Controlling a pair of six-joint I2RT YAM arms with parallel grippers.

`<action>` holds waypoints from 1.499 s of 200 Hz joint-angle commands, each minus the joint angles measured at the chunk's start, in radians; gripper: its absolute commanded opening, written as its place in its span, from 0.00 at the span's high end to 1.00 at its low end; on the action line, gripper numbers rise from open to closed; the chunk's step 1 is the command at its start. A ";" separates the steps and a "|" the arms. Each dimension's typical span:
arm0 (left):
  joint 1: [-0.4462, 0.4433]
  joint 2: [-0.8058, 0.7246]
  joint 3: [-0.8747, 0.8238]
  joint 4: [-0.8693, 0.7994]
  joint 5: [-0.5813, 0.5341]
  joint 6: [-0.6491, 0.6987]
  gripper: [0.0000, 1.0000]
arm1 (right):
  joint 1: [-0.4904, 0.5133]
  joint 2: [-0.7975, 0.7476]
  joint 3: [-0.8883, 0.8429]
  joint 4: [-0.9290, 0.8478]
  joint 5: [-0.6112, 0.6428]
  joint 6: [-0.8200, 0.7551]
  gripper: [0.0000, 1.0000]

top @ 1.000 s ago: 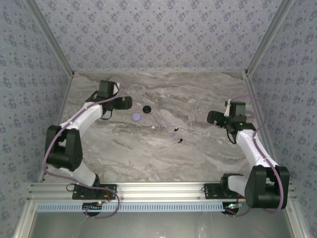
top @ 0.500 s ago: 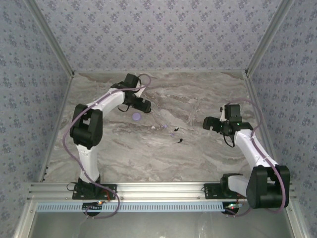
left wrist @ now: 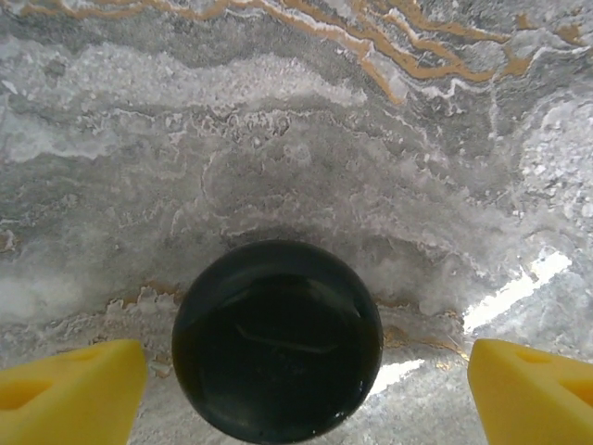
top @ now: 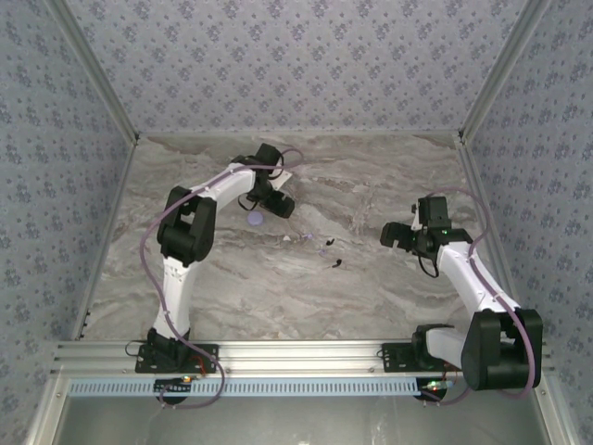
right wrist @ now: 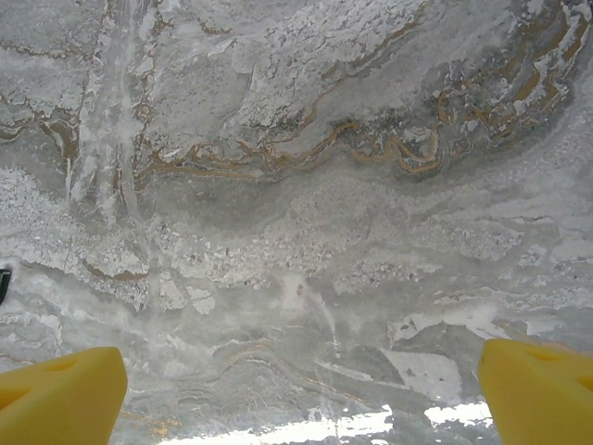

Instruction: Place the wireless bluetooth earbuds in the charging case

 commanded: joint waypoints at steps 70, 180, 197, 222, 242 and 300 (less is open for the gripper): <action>-0.003 0.070 0.089 -0.055 -0.047 0.003 0.25 | 0.008 -0.015 0.018 -0.027 0.023 0.031 0.00; -0.074 0.045 0.064 -0.066 -0.061 -0.203 0.44 | 0.014 -0.014 0.001 -0.023 0.026 0.037 0.00; -0.105 0.025 0.042 -0.045 -0.055 -0.275 0.45 | 0.014 -0.008 -0.002 -0.019 0.025 0.036 0.00; -0.149 0.021 0.033 -0.023 -0.065 -0.382 0.45 | 0.016 0.004 -0.002 -0.018 0.017 0.036 0.00; -0.176 0.040 0.044 -0.021 -0.088 -0.459 0.45 | 0.017 0.008 -0.003 -0.013 0.014 0.038 0.00; -0.221 0.076 0.056 0.010 -0.055 -0.607 0.44 | 0.024 0.034 -0.008 -0.009 -0.003 0.037 0.00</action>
